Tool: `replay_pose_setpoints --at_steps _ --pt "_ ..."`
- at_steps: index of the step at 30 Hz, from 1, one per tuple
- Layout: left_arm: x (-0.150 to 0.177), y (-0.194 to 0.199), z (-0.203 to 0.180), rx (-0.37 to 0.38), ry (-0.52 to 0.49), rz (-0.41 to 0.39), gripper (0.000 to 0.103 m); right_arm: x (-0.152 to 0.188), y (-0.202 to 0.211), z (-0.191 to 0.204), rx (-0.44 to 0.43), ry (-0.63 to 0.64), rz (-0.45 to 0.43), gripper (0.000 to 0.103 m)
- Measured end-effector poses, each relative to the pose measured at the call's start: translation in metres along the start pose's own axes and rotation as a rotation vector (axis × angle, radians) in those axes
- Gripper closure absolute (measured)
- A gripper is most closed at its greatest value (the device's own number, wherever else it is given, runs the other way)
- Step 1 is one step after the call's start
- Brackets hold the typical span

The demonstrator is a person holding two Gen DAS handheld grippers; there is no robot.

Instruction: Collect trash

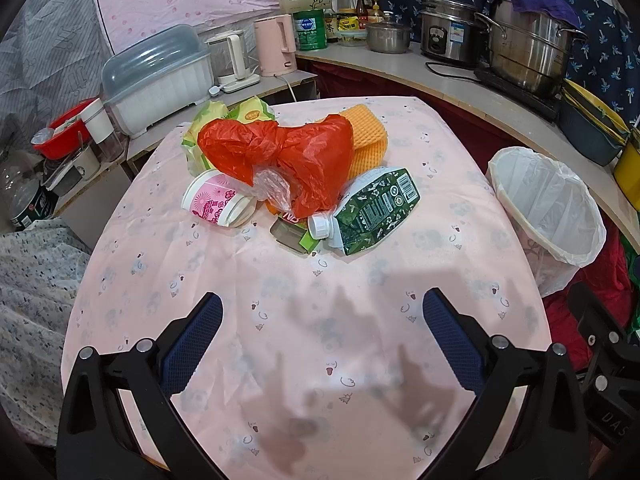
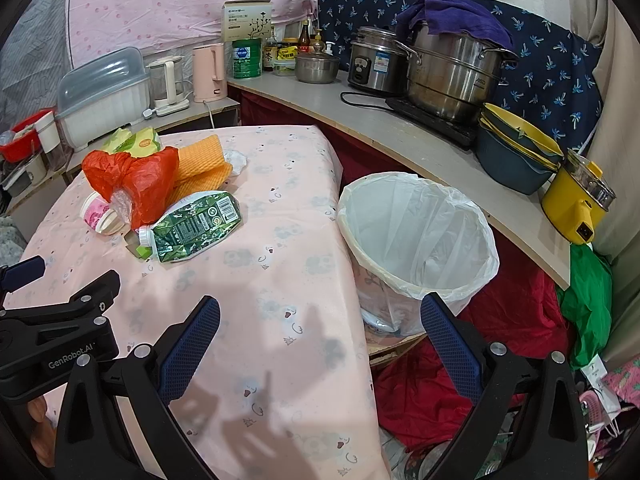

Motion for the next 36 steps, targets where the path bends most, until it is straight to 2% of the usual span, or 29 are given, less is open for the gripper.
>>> replay_pose_setpoints --at_steps 25,34,36 --pt "0.000 -0.003 -0.001 0.005 0.002 0.005 0.007 -0.002 -0.002 0.002 0.000 -0.001 0.000 0.007" --pt "-0.016 -0.012 0.015 0.021 0.041 0.006 0.007 -0.004 -0.009 0.004 -0.001 0.001 0.006 0.007" --pt "-0.024 -0.017 0.024 0.029 0.066 0.003 0.007 -0.013 -0.024 0.017 -0.002 0.003 0.012 0.007"
Point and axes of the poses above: each gripper's, at about its wrist camera, not at the fingertips, and y roughly against the way its jaws point, z to its left, x to its underside, the point moved 1 cm from there along -y, roughly the way its jaws point, and after that the axes turned 11 degrees about z, right-handed, at the moved point
